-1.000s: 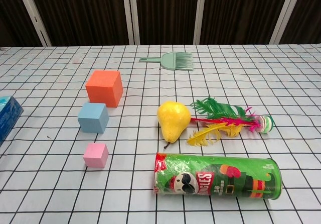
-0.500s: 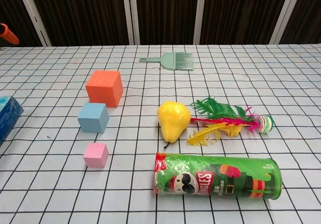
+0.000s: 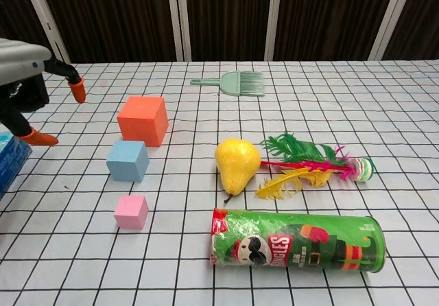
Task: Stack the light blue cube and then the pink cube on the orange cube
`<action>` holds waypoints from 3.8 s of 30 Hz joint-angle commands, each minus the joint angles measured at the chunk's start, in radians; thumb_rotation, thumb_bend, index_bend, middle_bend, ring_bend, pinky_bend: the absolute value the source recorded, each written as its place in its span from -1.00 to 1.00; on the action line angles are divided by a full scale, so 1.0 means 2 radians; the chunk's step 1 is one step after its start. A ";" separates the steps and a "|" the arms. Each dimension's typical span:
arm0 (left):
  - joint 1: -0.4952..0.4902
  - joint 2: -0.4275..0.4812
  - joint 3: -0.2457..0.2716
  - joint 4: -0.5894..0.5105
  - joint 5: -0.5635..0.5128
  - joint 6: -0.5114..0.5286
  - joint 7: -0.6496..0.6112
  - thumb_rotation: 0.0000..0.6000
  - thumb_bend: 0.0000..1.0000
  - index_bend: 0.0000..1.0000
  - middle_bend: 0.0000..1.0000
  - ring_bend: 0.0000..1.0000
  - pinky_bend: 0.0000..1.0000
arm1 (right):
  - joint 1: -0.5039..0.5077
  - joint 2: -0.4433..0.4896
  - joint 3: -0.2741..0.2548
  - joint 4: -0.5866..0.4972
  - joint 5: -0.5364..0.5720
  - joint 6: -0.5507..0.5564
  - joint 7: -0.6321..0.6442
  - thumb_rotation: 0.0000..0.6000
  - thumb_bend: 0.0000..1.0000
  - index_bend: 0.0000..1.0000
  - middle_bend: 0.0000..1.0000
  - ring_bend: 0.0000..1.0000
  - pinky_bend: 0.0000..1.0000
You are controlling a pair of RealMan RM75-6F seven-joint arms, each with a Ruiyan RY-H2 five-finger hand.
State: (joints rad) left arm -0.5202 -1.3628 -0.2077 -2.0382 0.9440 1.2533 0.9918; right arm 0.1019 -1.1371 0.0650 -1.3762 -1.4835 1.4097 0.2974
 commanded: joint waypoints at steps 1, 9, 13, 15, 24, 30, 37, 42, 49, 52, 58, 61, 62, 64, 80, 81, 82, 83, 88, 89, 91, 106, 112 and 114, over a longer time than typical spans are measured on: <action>-0.026 -0.020 -0.005 0.003 -0.037 0.008 0.025 1.00 -0.55 -0.34 0.83 0.51 0.67 | 0.000 0.001 0.000 -0.001 0.001 -0.002 -0.001 1.00 -0.70 -0.71 -0.82 -0.80 -0.90; -0.066 -0.052 -0.010 0.041 -0.087 0.014 0.041 1.00 -0.55 -0.35 0.83 0.52 0.68 | 0.002 0.002 -0.001 -0.003 0.006 -0.011 -0.004 1.00 -0.70 -0.71 -0.82 -0.80 -0.90; -0.079 -0.062 -0.009 0.057 -0.104 0.017 0.043 1.00 -0.55 -0.34 0.84 0.52 0.68 | 0.002 0.002 -0.001 -0.003 0.006 -0.010 -0.003 1.00 -0.70 -0.71 -0.82 -0.80 -0.90; -0.085 -0.065 -0.008 0.064 -0.113 0.017 0.044 1.00 -0.55 -0.34 0.84 0.52 0.68 | 0.002 0.003 -0.001 -0.004 0.005 -0.010 -0.002 1.00 -0.70 -0.71 -0.82 -0.80 -0.90; -0.108 -0.080 -0.004 0.090 -0.142 0.012 0.047 1.00 -0.55 -0.37 0.84 0.52 0.68 | 0.001 0.004 0.000 -0.003 0.008 -0.011 0.000 1.00 -0.70 -0.71 -0.82 -0.80 -0.90; -0.123 -0.091 0.000 0.109 -0.158 0.008 0.047 1.00 -0.55 -0.39 0.84 0.52 0.68 | 0.002 0.004 0.000 -0.003 0.008 -0.013 0.001 1.00 -0.70 -0.71 -0.82 -0.80 -0.90; -0.139 -0.103 0.007 0.123 -0.174 0.000 0.049 1.00 -0.55 -0.38 0.84 0.52 0.68 | 0.003 0.005 0.000 -0.002 0.011 -0.017 0.002 1.00 -0.70 -0.71 -0.82 -0.80 -0.90; -0.147 -0.111 0.011 0.130 -0.181 0.001 0.050 1.00 -0.55 -0.38 0.84 0.52 0.68 | 0.003 0.007 -0.001 -0.003 0.011 -0.019 0.004 1.00 -0.70 -0.71 -0.82 -0.80 -0.90; -0.157 -0.122 0.016 0.144 -0.192 0.001 0.050 1.00 -0.55 -0.38 0.84 0.52 0.69 | 0.003 0.009 -0.001 -0.004 0.010 -0.020 0.008 1.00 -0.70 -0.71 -0.82 -0.80 -0.90; -0.160 -0.126 0.019 0.151 -0.196 -0.003 0.047 1.00 -0.55 -0.37 0.84 0.53 0.69 | 0.002 0.010 -0.001 -0.004 0.011 -0.019 0.010 1.00 -0.70 -0.71 -0.82 -0.80 -0.90; -0.166 -0.132 0.024 0.162 -0.199 -0.005 0.045 1.00 -0.53 -0.32 0.85 0.53 0.69 | 0.002 0.011 -0.001 -0.003 0.011 -0.020 0.015 1.00 -0.70 -0.71 -0.82 -0.80 -0.90; -0.169 -0.134 0.026 0.163 -0.197 -0.007 0.041 1.00 -0.52 -0.29 0.85 0.53 0.70 | 0.002 0.011 -0.001 -0.002 0.011 -0.021 0.018 1.00 -0.70 -0.71 -0.82 -0.80 -0.90; -0.169 -0.134 0.027 0.163 -0.195 -0.007 0.039 1.00 -0.51 -0.28 0.85 0.53 0.70 | 0.002 0.011 -0.001 -0.002 0.011 -0.020 0.018 1.00 -0.70 -0.71 -0.82 -0.80 -0.90; -0.169 -0.134 0.028 0.161 -0.191 -0.008 0.034 1.00 -0.49 -0.27 0.85 0.53 0.70 | 0.002 0.011 -0.001 -0.002 0.011 -0.019 0.019 1.00 -0.70 -0.71 -0.82 -0.80 -0.90; -0.159 -0.083 0.022 0.084 -0.173 0.032 0.013 1.00 -0.40 -0.24 0.85 0.53 0.70 | 0.002 0.015 -0.004 -0.007 0.007 -0.021 0.021 1.00 -0.70 -0.71 -0.82 -0.80 -0.90; -0.158 -0.077 0.020 0.075 -0.173 0.032 0.010 1.00 -0.40 -0.24 0.85 0.53 0.70 | 0.002 0.015 -0.003 -0.008 0.007 -0.021 0.021 1.00 -0.70 -0.71 -0.82 -0.80 -0.90; -0.157 -0.070 0.017 0.063 -0.173 0.033 0.005 1.00 -0.40 -0.24 0.85 0.53 0.70 | 0.002 0.015 -0.003 -0.008 0.007 -0.020 0.020 1.00 -0.70 -0.71 -0.82 -0.80 -0.90; -0.157 -0.064 0.015 0.054 -0.171 0.034 0.002 1.00 -0.40 -0.23 0.85 0.53 0.70 | 0.002 0.015 -0.003 -0.009 0.007 -0.020 0.020 1.00 -0.70 -0.71 -0.82 -0.80 -0.90; -0.155 -0.035 0.004 0.022 -0.167 0.053 -0.003 1.00 -0.38 -0.22 0.85 0.53 0.70 | 0.001 0.016 -0.003 -0.009 0.008 -0.020 0.021 1.00 -0.70 -0.71 -0.82 -0.80 -0.90; -0.156 -0.030 0.000 0.018 -0.169 0.059 -0.002 1.00 -0.38 -0.21 0.85 0.53 0.70 | 0.001 0.016 -0.003 -0.009 0.008 -0.021 0.022 1.00 -0.70 -0.71 -0.82 -0.80 -0.90; -0.158 -0.021 -0.009 0.011 -0.180 0.068 0.003 1.00 -0.38 -0.21 0.85 0.53 0.70 | 0.002 0.016 -0.003 -0.009 0.008 -0.021 0.021 1.00 -0.70 -0.71 -0.82 -0.80 -0.90; -0.206 -0.014 -0.063 0.057 -0.277 0.064 0.028 1.00 -0.38 -0.20 0.85 0.53 0.70 | 0.004 0.015 -0.003 -0.013 0.008 -0.022 0.008 1.00 -0.70 -0.71 -0.82 -0.80 -0.90; -0.225 -0.027 -0.074 0.085 -0.304 0.058 0.032 1.00 -0.38 -0.20 0.85 0.53 0.70 | 0.007 0.012 -0.003 -0.011 0.011 -0.029 0.001 1.00 -0.70 -0.71 -0.82 -0.80 -0.90; -0.231 -0.032 -0.077 0.095 -0.312 0.056 0.032 1.00 -0.38 -0.20 0.85 0.53 0.70 | 0.007 0.011 -0.002 -0.011 0.012 -0.029 0.000 1.00 -0.70 -0.71 -0.82 -0.80 -0.90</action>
State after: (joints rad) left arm -0.9731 -1.4191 -0.3554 -1.8590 0.3313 1.3694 1.0543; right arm 0.1161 -1.1145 0.0602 -1.3981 -1.4598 1.3508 0.2973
